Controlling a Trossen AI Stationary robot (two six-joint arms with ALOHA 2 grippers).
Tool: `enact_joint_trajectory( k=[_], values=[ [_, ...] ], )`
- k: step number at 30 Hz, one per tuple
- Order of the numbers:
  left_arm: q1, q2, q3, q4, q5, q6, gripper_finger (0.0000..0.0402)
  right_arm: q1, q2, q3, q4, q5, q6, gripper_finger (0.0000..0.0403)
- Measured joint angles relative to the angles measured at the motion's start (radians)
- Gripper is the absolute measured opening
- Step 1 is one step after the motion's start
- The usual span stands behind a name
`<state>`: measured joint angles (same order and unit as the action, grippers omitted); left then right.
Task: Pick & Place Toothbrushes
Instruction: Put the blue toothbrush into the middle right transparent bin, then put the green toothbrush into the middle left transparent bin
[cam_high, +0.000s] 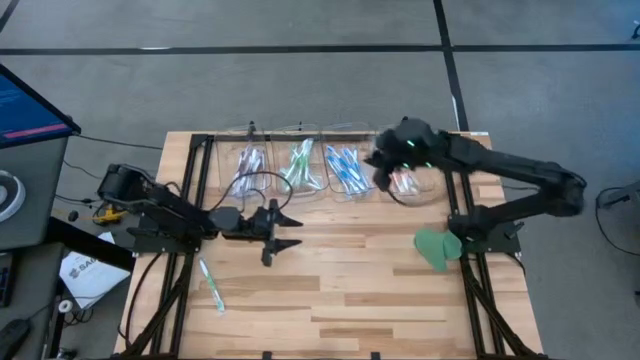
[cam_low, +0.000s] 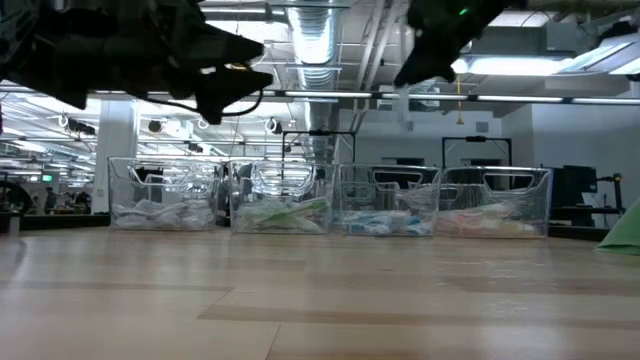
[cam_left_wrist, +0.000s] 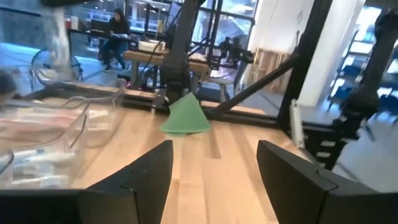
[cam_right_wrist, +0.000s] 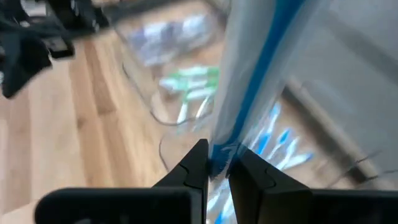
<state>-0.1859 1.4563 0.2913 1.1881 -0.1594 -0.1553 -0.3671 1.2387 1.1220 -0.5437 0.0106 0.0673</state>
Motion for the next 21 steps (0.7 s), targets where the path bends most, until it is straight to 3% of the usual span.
enact_joint_trajectory(
  k=[4,11,21],
  values=[
    [-0.009,-0.088,-0.073,0.002,-0.002,-0.057,0.0222,-0.109,0.207,0.138,-0.138,-0.133,0.013,0.0033],
    [-0.060,-0.158,-0.161,-0.001,-0.005,-0.121,0.0218,-0.177,0.514,0.324,-0.343,-0.159,0.015,0.0042],
    [-0.117,-0.159,-0.183,0.001,-0.002,-0.115,0.0218,-0.187,0.711,0.489,-0.453,-0.159,0.012,0.0189]
  ],
)
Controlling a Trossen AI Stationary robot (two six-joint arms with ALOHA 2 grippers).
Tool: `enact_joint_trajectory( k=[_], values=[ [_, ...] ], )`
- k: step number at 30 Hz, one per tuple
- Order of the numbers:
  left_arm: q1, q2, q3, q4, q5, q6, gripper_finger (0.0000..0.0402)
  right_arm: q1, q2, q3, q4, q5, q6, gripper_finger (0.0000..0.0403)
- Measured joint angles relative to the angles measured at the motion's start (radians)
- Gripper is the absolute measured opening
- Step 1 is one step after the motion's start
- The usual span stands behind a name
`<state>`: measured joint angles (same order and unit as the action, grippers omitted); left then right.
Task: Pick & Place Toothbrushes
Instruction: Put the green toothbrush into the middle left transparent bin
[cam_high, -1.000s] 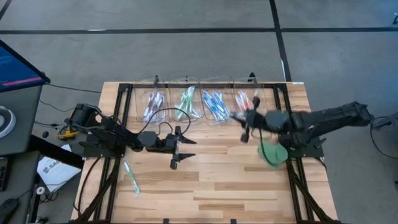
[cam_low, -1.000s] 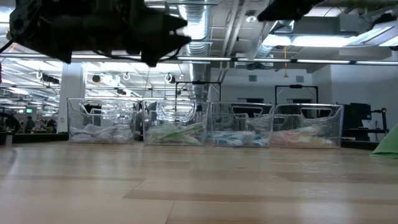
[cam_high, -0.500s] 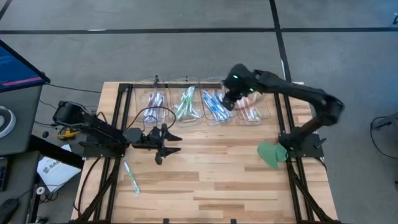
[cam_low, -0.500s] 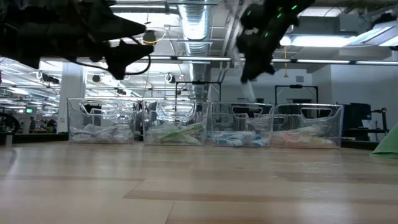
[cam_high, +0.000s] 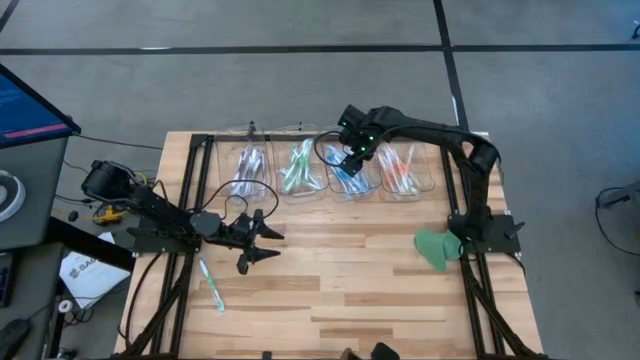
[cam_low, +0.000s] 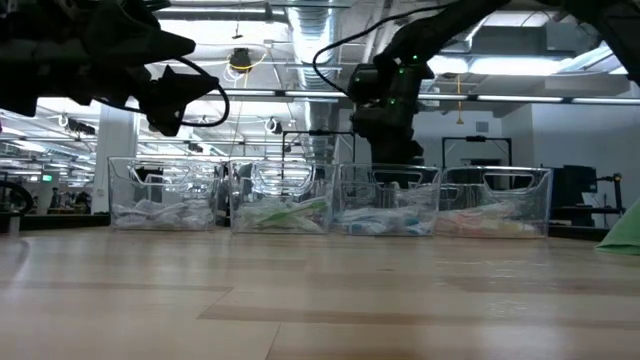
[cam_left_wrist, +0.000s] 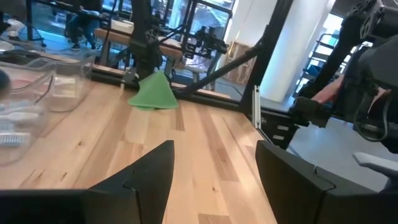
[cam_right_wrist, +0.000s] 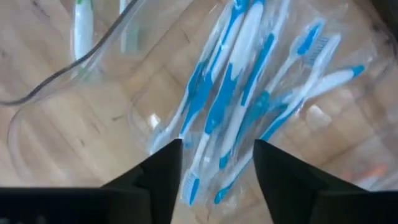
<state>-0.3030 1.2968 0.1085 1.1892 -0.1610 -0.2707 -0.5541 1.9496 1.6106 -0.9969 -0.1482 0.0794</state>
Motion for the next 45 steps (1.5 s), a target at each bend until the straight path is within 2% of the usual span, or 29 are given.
enact_joint_trajectory(
  k=[4,8,12,15,21,26,28,31,33,35,38,40,42,45],
  values=[
    [-0.013,0.000,0.000,0.000,0.000,0.001,0.0218,0.000,0.002,0.048,-0.031,0.000,0.002,0.0221],
    [-0.013,0.000,0.000,0.000,0.000,0.001,0.0218,0.004,-0.025,0.109,-0.147,-0.008,0.017,0.0228],
    [-0.013,0.001,0.000,0.000,0.005,0.001,0.0218,0.040,-0.100,0.130,-0.241,-0.008,0.065,0.0229],
    [-0.013,0.001,0.000,0.000,0.009,0.001,0.0218,0.109,-0.183,0.117,-0.269,-0.008,0.106,0.0229],
    [-0.012,0.001,0.000,0.002,0.009,-0.026,0.0218,0.391,-0.366,0.029,-0.173,0.036,0.202,0.0230],
    [0.007,0.001,0.026,0.040,-0.039,0.088,0.0218,0.676,-0.467,-0.103,-0.030,0.243,0.245,0.0230],
    [0.011,0.001,0.043,0.037,0.009,0.147,0.0214,0.777,-0.485,-0.159,0.022,0.332,0.251,0.0230],
    [-0.003,0.001,0.068,0.039,0.190,0.372,0.0208,0.911,-0.491,-0.251,0.077,0.452,0.269,0.0230],
    [-0.023,0.001,0.084,-0.003,0.228,0.522,0.0205,0.992,-0.488,-0.306,0.088,0.514,0.312,0.0230],
    [-0.033,-0.002,0.119,-0.081,0.185,0.624,0.0205,1.056,-0.489,-0.352,0.093,0.569,0.346,0.0230],
    [-0.036,-0.022,0.214,-0.325,0.094,0.696,0.0204,1.136,-0.489,-0.416,0.087,0.664,0.405,0.0230],
    [-0.036,-0.045,0.309,-0.585,0.072,0.733,0.0201,1.184,-0.490,-0.442,0.086,0.725,0.433,0.0230],
    [-0.047,-0.068,0.425,-0.910,0.067,0.751,0.0197,1.224,-0.490,-0.471,0.088,0.759,0.435,0.0230],
    [-0.079,-0.074,0.601,-1.325,0.016,0.701,0.0190,1.263,-0.490,-0.503,0.093,0.783,0.444,0.0230]
  ],
)
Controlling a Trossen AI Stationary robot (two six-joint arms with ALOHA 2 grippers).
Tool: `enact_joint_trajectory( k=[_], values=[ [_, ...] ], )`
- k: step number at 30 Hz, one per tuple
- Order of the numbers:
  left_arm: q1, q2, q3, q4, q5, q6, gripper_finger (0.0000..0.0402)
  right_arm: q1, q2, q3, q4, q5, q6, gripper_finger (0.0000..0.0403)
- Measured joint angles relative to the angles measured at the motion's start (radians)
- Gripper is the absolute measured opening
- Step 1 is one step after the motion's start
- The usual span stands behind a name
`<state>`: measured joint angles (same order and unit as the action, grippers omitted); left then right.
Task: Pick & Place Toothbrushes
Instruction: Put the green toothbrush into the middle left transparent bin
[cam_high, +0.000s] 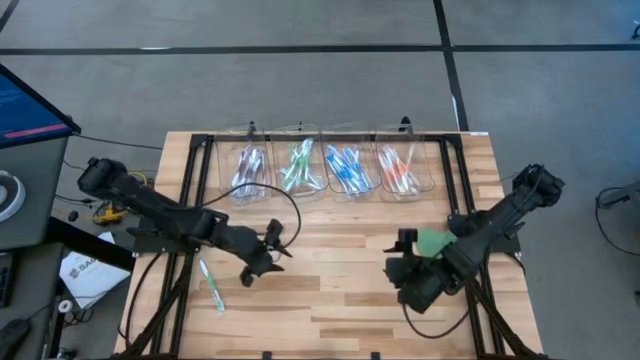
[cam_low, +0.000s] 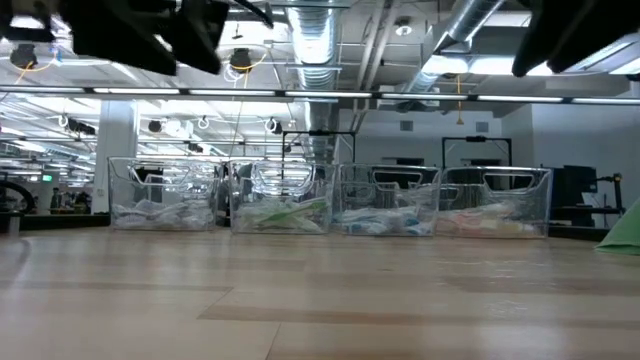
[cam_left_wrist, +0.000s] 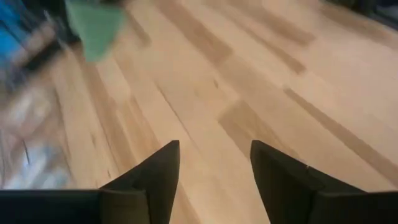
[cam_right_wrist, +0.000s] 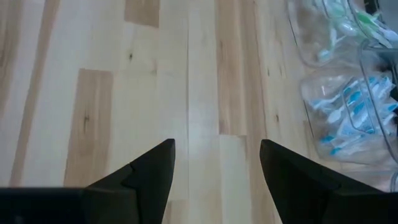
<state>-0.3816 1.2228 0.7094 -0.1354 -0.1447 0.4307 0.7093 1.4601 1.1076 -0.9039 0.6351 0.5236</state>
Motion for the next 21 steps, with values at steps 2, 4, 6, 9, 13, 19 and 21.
enact_joint_trajectory(
  k=[2,4,6,9,13,19,21],
  values=[
    [-0.028,-0.001,0.095,-0.207,-0.024,-0.053,0.0185,0.005,-0.001,-0.021,0.015,0.005,0.002,0.0230],
    [-0.061,-0.001,0.177,-0.354,-0.031,-0.100,0.0179,0.003,0.000,-0.040,0.016,0.006,0.002,0.0230],
    [-0.106,-0.001,0.235,-0.469,-0.030,-0.129,0.0172,0.001,0.000,-0.051,0.023,0.006,0.002,0.0230],
    [-0.197,-0.001,0.265,-0.540,-0.030,-0.172,0.0162,-0.005,0.000,-0.063,0.024,0.006,0.002,0.0230],
    [-0.296,-0.001,0.265,-0.559,-0.089,-0.290,0.0151,-0.021,0.000,-0.072,0.022,0.006,0.002,0.0230],
    [-0.405,-0.001,0.246,-0.636,-0.146,-0.492,0.0145,-0.053,0.000,-0.072,0.026,0.006,0.001,0.0230],
    [-0.426,-0.001,0.218,-0.648,-0.143,-0.599,0.0145,-0.066,0.000,-0.072,0.026,0.006,0.001,0.0230]
  ],
)
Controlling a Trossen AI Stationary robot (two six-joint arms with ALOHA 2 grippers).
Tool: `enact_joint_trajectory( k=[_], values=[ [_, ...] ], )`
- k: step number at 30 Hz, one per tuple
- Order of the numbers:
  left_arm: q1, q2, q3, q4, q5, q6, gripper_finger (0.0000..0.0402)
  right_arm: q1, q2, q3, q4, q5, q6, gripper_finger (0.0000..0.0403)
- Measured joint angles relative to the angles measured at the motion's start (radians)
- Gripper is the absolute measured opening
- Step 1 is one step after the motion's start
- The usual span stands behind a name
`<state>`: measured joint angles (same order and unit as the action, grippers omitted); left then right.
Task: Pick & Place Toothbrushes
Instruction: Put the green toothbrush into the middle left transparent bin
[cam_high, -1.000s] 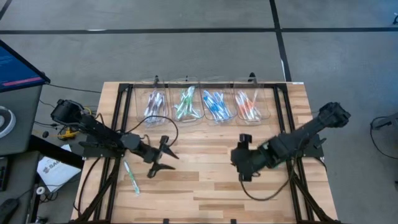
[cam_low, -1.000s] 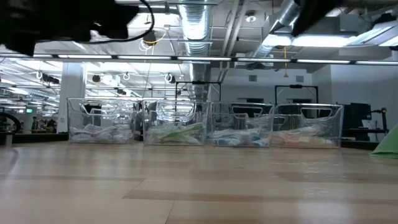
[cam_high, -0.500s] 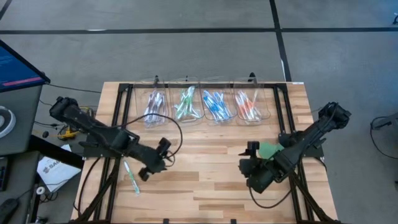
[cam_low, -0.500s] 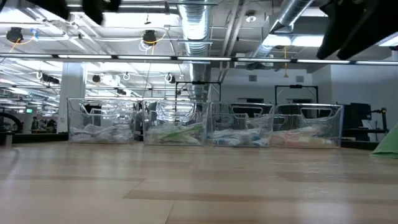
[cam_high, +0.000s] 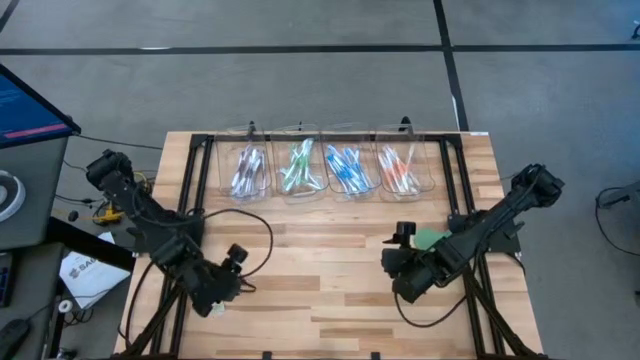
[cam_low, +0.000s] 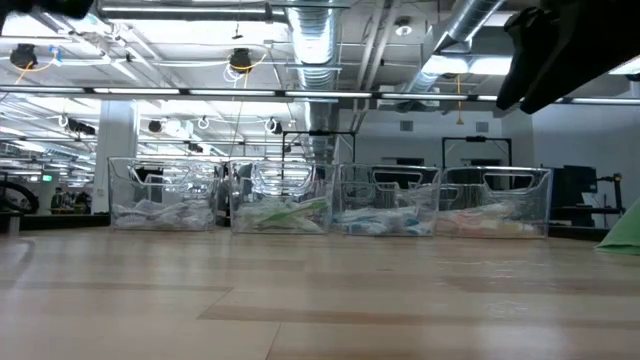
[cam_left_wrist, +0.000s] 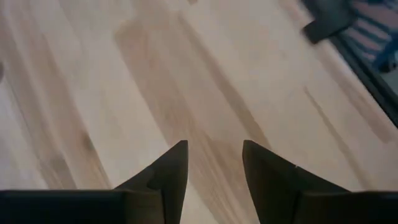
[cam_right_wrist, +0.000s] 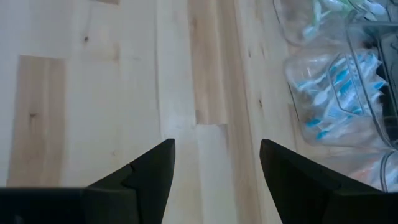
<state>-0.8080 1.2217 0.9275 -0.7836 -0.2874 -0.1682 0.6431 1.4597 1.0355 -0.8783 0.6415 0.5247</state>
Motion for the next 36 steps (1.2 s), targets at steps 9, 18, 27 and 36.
enact_joint_trajectory(
  k=[9,18,27,36],
  values=[
    [0.008,-0.001,-0.103,-0.059,0.005,-0.229,0.0145,-0.096,0.000,0.000,0.008,-0.002,-0.007,0.0230],
    [0.008,-0.002,-0.112,-0.054,0.005,-0.095,0.0145,-0.143,0.000,0.000,0.015,-0.014,-0.004,0.0230],
    [0.009,-0.002,-0.112,-0.055,0.124,-0.048,0.0145,-0.112,0.000,0.000,0.099,-0.016,0.028,0.0230],
    [0.009,-0.002,-0.112,-0.056,0.216,0.023,0.0145,-0.052,0.000,0.000,0.312,-0.016,0.073,0.0230]
  ],
)
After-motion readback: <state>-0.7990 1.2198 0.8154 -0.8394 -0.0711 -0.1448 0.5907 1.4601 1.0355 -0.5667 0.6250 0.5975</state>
